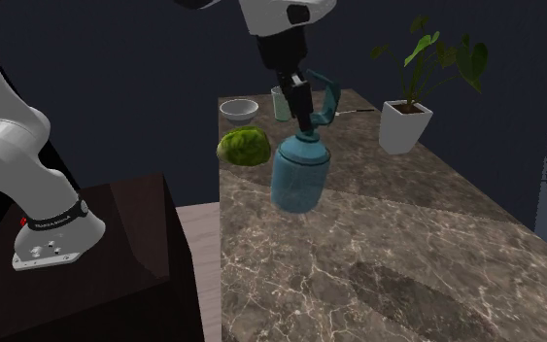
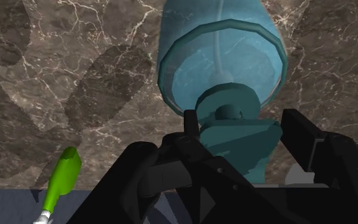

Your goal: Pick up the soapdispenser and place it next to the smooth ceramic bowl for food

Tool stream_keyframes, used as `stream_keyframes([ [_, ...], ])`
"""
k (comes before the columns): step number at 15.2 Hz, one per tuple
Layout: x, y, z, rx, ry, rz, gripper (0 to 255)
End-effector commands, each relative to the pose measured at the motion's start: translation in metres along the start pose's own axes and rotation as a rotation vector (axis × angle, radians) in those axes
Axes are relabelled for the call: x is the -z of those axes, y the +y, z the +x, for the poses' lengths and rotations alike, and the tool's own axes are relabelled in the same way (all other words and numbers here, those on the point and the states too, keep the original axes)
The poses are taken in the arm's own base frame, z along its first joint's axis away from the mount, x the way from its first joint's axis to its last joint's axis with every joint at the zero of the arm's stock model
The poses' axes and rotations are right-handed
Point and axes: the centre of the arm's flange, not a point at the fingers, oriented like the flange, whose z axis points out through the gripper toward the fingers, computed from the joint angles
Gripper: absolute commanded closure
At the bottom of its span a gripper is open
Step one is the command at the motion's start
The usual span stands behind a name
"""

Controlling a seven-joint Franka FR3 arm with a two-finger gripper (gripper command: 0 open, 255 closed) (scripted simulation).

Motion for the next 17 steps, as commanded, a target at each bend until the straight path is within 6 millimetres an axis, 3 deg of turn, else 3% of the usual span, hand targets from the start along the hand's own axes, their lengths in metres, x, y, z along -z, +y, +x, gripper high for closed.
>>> stream_keyframes([
  [1, 0.006, -0.013, 0.000, 0.000, 0.001, 0.000, 255],
  [17, 0.016, -0.222, -0.027, 0.000, 0.001, 0.000, 255],
])
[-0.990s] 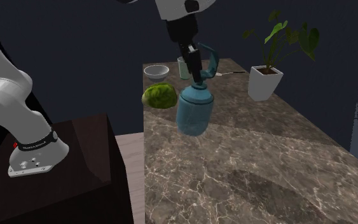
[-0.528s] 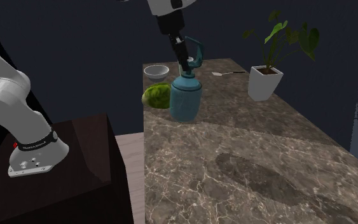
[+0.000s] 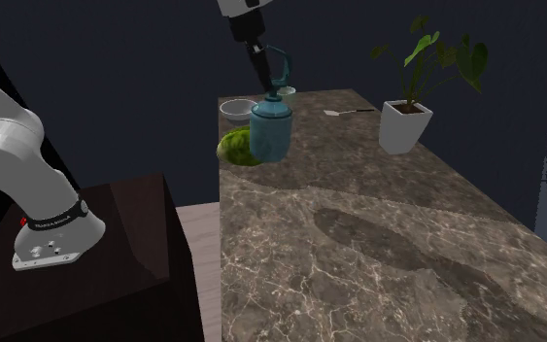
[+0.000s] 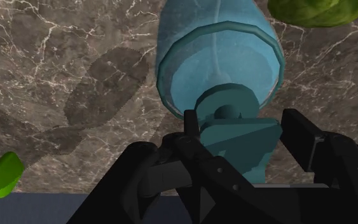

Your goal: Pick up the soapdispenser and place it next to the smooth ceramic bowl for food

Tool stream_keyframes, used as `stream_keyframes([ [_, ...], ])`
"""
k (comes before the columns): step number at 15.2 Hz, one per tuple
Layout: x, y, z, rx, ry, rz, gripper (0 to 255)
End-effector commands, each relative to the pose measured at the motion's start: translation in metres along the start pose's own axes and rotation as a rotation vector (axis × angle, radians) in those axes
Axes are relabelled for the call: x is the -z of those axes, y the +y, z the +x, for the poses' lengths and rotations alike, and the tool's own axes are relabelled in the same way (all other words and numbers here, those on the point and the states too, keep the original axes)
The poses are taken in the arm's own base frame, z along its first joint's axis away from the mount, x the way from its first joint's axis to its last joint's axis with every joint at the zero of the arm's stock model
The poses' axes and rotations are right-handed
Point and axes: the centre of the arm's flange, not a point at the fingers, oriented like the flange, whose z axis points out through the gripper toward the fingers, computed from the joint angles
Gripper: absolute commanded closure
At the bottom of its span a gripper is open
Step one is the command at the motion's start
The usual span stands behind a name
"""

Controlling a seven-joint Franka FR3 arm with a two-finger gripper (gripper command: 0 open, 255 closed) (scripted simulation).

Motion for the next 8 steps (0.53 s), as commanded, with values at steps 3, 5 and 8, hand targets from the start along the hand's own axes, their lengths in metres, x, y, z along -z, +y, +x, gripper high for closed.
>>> stream_keyframes([
  [3, 0.003, -0.050, -0.004, -0.002, 0.001, 0.000, 255],
  [5, 0.005, -0.076, -0.008, -0.002, 0.001, 0.000, 255],
  [8, 0.007, -0.115, -0.013, -0.002, 0.001, 0.000, 255],
])
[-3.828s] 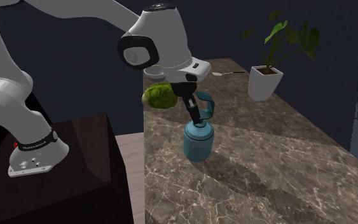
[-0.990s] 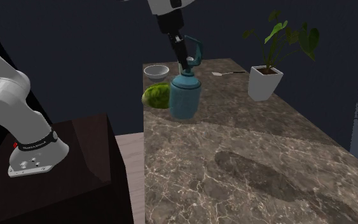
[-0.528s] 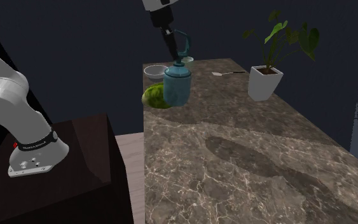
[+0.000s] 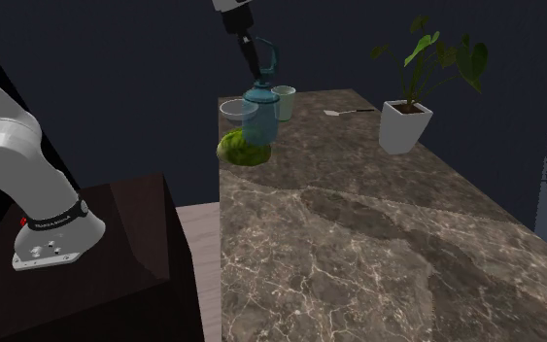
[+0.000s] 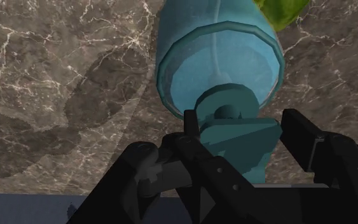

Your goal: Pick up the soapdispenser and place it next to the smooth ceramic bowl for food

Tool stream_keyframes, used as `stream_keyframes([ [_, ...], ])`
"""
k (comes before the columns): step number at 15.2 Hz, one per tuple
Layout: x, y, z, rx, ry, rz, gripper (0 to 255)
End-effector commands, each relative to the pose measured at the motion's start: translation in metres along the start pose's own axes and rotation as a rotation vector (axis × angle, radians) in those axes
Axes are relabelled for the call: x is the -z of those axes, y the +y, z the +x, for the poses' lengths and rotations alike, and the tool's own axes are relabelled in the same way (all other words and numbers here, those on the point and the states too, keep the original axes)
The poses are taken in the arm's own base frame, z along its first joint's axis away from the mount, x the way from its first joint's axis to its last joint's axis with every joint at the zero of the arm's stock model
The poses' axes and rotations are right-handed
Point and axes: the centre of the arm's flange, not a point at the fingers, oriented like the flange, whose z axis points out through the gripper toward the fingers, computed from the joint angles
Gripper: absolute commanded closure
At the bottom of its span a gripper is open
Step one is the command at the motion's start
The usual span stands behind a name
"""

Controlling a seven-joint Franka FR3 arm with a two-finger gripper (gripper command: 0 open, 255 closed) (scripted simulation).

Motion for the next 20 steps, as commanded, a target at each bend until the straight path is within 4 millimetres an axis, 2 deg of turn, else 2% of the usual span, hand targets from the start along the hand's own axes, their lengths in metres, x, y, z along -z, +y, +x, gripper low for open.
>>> stream_keyframes([
  [1, 0.001, -0.029, -0.004, -0.002, 0.001, 0.001, 255],
  [20, 0.013, -0.277, -0.035, -0.002, 0.001, 0.001, 255],
])
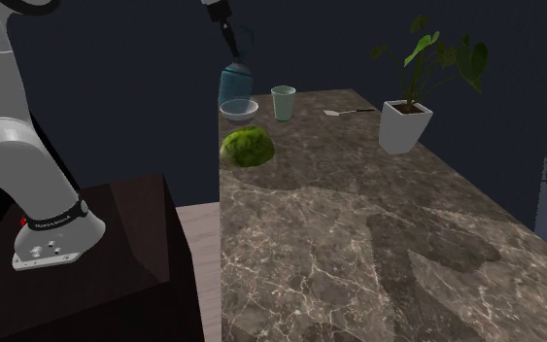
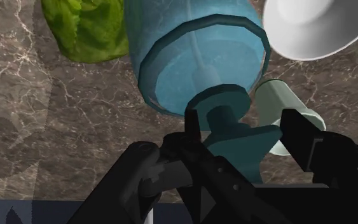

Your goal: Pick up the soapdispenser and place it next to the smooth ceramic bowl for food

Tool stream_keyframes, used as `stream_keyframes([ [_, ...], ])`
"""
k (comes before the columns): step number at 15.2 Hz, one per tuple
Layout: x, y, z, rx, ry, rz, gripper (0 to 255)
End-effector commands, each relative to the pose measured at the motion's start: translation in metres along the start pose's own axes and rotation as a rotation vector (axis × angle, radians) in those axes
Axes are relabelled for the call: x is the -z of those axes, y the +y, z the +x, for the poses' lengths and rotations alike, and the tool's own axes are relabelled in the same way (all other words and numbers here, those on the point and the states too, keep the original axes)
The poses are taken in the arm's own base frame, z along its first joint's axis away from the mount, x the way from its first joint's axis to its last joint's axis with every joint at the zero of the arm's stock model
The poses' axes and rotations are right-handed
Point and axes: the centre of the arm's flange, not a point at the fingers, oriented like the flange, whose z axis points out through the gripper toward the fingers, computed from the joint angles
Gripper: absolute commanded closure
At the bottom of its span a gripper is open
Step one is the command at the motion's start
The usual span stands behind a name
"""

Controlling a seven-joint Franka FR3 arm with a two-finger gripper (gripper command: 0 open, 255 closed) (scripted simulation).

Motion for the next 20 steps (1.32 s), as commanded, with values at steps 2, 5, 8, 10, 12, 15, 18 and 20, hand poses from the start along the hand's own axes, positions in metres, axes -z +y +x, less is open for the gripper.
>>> stream_keyframes([
  [2, -0.003, -0.013, -0.002, -0.002, 0.001, 0.001, 255],
  [5, -0.018, -0.013, -0.006, -0.002, 0.001, 0.001, 255],
  [8, -0.033, -0.013, -0.011, -0.002, 0.001, 0.001, 255],
  [10, -0.043, -0.013, -0.014, -0.002, 0.001, 0.001, 255],
  [12, -0.053, -0.013, -0.017, -0.002, 0.001, 0.001, 255],
  [15, -0.068, -0.013, -0.022, -0.002, 0.001, 0.001, 255],
  [18, -0.084, -0.013, -0.027, -0.002, 0.001, 0.001, 255],
  [20, -0.094, -0.014, -0.030, -0.002, 0.001, 0.001, 255],
])
